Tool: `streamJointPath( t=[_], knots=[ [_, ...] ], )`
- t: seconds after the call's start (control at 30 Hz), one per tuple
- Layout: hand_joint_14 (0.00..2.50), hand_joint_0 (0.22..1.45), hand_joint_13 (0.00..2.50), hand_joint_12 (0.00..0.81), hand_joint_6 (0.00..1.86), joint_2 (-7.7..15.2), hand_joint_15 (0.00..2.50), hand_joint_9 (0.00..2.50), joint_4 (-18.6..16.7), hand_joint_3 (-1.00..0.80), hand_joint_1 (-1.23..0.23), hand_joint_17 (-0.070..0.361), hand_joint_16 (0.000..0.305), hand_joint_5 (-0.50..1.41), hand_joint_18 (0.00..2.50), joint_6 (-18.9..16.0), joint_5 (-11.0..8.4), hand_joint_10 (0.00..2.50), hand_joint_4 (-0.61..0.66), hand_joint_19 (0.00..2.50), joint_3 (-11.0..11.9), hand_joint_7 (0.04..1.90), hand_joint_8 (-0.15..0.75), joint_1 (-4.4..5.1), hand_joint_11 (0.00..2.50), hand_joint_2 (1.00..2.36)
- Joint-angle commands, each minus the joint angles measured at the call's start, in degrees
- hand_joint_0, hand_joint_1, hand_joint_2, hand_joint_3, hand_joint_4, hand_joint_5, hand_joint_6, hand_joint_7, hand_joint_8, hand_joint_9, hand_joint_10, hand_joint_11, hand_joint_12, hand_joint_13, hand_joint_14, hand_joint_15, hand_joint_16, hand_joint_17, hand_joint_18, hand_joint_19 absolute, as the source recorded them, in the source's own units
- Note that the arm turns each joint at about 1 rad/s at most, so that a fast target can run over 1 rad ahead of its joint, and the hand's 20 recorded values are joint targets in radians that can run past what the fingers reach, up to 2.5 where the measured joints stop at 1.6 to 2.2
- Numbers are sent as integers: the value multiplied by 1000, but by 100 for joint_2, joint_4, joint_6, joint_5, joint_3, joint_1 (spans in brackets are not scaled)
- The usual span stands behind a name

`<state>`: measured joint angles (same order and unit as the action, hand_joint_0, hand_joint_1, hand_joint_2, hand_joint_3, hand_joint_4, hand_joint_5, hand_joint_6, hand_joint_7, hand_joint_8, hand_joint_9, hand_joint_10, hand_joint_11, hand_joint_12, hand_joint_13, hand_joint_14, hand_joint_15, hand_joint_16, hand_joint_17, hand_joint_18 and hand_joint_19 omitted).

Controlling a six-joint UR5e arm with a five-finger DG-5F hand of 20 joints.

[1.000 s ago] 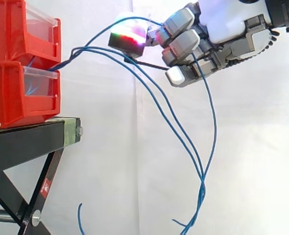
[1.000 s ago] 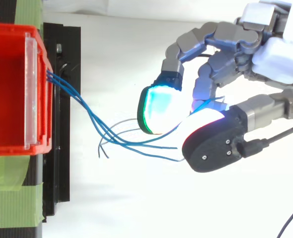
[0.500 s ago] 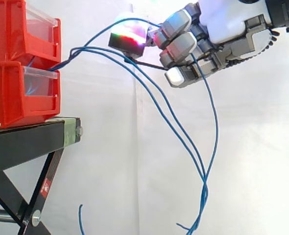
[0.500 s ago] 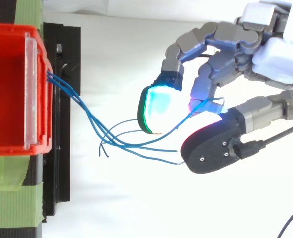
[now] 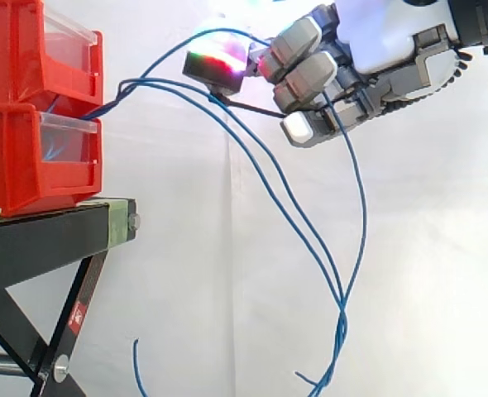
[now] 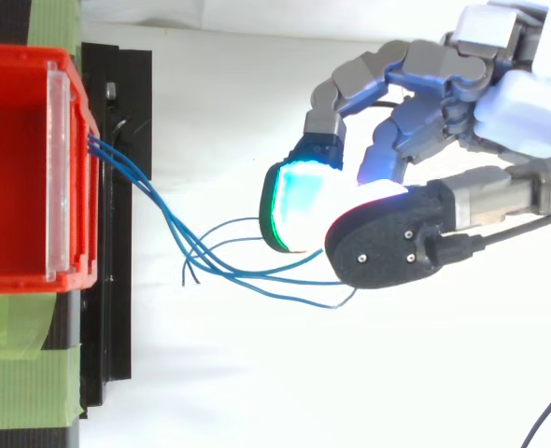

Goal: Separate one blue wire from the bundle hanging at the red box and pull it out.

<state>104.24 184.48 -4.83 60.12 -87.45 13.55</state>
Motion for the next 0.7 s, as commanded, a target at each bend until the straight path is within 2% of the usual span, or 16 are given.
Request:
streamJointPath(
  t=[0.0,0.2,0.43,0.67],
  knots=[
    [1085,473,644,408,912,0,1326,861,0,-500,-695,122,54,-153,778,0,0,812,90,810,0,972,327,-2,1479,1000],
    [1390,370,640,486,918,0,1107,838,0,-500,-737,144,64,-148,866,0,0,1107,139,740,0,927,389,7,1291,1000],
    [1443,333,652,514,936,0,1088,804,0,-500,-869,150,67,-166,909,9,0,1245,173,709,0,852,414,-2,1232,1000],
    [1467,311,647,528,946,0,1065,775,0,-500,-924,155,69,-178,930,0,0,1325,201,683,0,809,421,-2,1180,1000]
  ],
)
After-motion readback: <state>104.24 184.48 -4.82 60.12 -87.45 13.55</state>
